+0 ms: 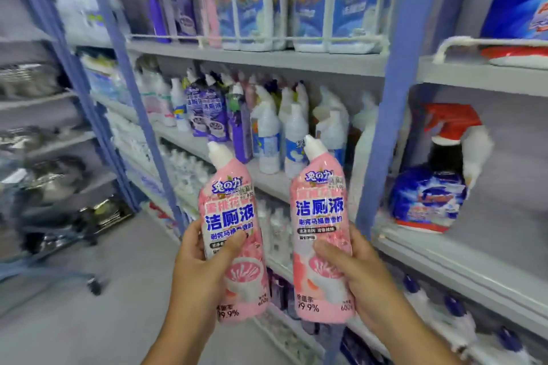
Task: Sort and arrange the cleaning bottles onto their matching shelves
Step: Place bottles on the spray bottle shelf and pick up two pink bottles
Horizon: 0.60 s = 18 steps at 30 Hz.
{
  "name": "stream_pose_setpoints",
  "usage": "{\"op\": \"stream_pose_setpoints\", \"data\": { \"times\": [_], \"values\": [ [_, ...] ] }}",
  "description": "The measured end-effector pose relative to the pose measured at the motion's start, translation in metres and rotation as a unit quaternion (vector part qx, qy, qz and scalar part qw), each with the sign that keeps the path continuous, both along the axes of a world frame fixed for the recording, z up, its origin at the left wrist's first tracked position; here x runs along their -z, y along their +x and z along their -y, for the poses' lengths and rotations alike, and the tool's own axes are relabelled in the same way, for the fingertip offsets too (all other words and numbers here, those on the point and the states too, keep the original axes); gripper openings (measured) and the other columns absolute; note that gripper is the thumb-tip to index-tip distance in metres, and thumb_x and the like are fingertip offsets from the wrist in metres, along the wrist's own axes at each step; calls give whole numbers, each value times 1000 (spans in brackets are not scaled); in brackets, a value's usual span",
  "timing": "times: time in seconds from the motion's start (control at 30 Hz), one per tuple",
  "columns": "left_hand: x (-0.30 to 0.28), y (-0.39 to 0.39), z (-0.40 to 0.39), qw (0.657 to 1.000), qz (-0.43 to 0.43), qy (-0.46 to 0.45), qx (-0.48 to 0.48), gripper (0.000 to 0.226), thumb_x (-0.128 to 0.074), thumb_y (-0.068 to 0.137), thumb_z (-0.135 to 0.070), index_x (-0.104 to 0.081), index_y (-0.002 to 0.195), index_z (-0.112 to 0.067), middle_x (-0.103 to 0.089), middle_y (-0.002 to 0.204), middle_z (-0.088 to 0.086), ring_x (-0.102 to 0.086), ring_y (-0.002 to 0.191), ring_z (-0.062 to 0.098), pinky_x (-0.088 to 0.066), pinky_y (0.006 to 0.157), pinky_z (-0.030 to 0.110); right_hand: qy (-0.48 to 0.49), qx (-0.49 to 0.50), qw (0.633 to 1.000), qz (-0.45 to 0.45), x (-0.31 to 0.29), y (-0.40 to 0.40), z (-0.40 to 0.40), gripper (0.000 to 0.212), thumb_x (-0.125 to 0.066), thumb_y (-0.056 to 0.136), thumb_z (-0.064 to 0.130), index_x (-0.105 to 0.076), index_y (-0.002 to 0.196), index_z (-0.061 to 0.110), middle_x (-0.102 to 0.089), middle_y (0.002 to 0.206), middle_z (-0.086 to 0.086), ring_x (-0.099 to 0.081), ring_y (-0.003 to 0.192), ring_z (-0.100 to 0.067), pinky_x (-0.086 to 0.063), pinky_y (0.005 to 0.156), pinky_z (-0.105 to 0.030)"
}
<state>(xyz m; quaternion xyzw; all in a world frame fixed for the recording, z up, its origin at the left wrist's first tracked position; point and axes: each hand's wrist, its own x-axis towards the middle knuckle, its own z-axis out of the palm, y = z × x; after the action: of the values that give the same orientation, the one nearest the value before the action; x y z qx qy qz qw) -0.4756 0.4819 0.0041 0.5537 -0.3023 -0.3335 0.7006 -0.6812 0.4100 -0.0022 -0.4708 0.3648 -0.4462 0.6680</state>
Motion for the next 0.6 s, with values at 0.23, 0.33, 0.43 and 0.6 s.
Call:
{"op": "stream_pose_setpoints", "data": {
  "times": [0.23,0.33,0.43,0.6],
  "values": [
    [-16,154,20,1000,5,6,19,46,-82,72,-25,-64,115,-28,-79,100,3,-77,85,26,-60,78,44,-16,44,999,-6,-13,157,33,41,-77,72,16,-70,112,13,-79,103,-15,-76,85,-30,-58,84,-45],
    [-22,209,39,999,13,15,29,46,-83,75,-20,-64,115,-32,-79,100,2,-77,88,27,-61,81,47,-32,77,996,-30,-17,205,47,33,-78,77,12,-73,110,14,-79,101,-13,-76,91,-37,-59,89,-53],
    [-23,248,66,999,15,18,28,44,-83,78,-15,-64,113,-33,-80,98,1,-78,85,26,-61,79,47,-48,96,992,-62,-19,236,63,29,-80,79,13,-73,107,18,-80,97,-9,-77,89,-35,-59,89,-54],
    [-20,289,115,999,13,14,26,44,-83,78,-14,-64,113,-33,-79,98,0,-77,90,30,-60,84,53,-78,115,986,-93,-22,267,108,27,-78,85,9,-72,109,21,-80,98,-3,-77,89,-27,-60,84,-45]
  ]
}}
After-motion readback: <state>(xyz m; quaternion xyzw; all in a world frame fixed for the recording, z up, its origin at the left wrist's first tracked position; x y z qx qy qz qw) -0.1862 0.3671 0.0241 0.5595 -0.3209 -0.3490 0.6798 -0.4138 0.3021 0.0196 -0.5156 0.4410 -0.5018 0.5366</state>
